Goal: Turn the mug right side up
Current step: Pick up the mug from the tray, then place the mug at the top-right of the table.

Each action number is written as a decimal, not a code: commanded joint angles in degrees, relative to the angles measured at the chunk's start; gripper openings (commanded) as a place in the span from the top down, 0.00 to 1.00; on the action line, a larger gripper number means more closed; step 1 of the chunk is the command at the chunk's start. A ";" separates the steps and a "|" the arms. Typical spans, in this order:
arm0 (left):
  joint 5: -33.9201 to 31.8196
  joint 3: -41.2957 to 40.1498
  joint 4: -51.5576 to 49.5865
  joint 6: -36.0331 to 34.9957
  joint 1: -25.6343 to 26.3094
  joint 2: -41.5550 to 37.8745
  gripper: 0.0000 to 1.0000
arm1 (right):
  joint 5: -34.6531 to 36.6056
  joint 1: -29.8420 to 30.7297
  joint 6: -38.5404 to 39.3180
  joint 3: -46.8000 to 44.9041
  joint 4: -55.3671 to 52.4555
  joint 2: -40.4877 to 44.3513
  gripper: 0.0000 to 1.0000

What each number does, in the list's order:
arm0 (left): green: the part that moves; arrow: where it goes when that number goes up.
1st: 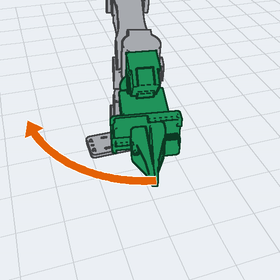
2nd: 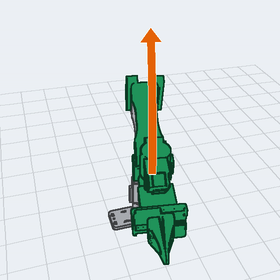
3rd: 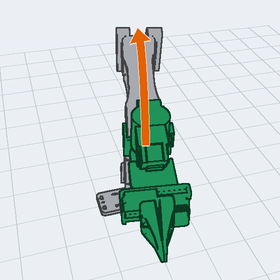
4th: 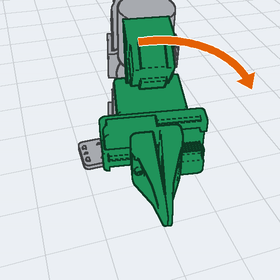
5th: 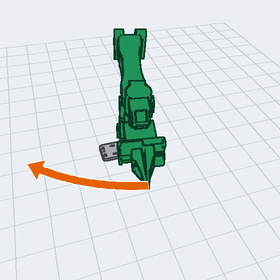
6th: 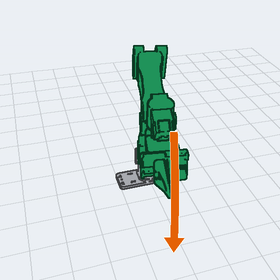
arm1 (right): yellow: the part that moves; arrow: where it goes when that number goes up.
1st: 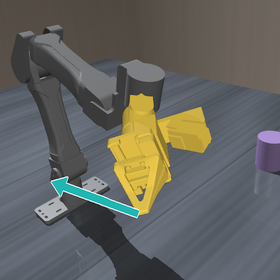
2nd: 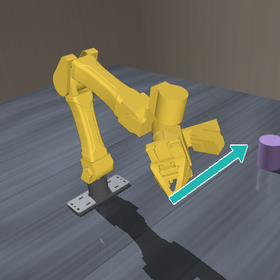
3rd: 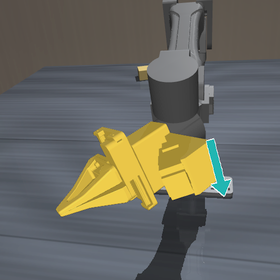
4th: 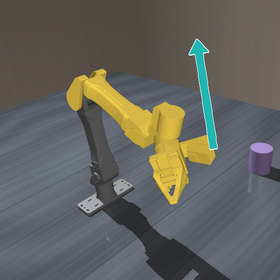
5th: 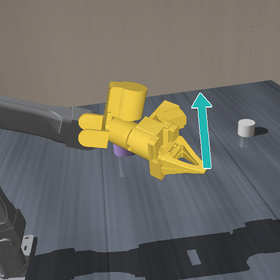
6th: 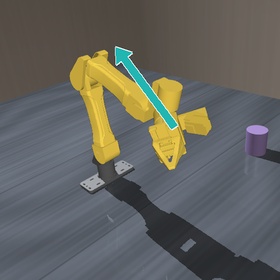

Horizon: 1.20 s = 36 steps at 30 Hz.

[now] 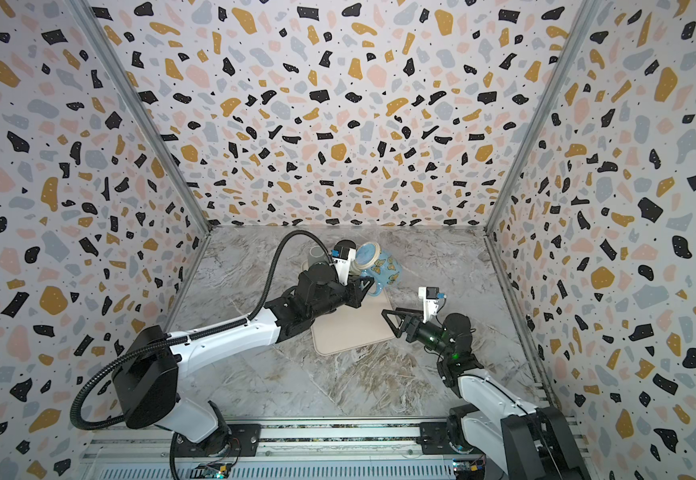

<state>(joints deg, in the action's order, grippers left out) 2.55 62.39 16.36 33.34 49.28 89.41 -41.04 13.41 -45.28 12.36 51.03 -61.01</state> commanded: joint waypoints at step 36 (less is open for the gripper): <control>11.69 -8.34 32.19 13.39 -1.03 -4.06 1.00 | -5.46 1.27 -6.60 11.48 24.42 -16.72 0.43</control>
<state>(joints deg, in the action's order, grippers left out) 11.33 53.08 35.68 45.91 47.90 87.64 -46.06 14.39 -51.62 21.34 72.51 -77.58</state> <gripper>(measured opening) 0.188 0.576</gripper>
